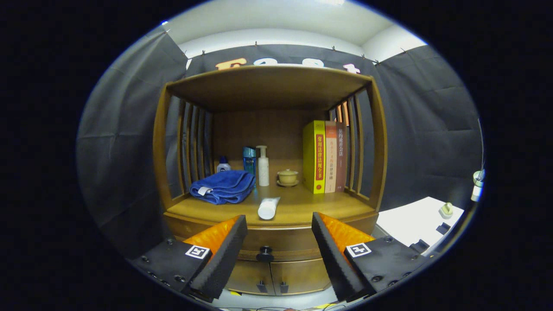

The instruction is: Pull open the drawer, take out the items inside it, and place them on the countertop above the cabinet.

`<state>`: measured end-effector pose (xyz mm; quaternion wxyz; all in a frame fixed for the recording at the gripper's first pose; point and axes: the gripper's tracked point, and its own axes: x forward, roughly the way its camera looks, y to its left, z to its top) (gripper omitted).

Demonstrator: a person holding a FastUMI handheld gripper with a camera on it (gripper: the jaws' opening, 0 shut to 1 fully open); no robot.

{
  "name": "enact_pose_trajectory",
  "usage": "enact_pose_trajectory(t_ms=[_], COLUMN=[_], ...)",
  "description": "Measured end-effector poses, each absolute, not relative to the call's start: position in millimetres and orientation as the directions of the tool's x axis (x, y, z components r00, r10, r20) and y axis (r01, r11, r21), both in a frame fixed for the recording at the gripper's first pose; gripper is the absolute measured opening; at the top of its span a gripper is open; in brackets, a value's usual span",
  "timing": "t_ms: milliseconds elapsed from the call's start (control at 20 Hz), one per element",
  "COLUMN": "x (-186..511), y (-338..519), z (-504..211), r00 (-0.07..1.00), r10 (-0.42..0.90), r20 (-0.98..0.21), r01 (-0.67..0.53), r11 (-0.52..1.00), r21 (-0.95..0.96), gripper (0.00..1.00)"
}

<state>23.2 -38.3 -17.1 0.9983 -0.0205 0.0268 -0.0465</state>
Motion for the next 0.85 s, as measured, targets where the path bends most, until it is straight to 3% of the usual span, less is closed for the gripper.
enact_pose_trajectory(t_ms=[850], x=[-15.5], y=[-43.7], z=[-2.1], r00=[0.994], r10=[-0.11], r20=[-0.016], r01=[0.11], r11=[0.994], r21=[-0.028], gripper=[0.99])
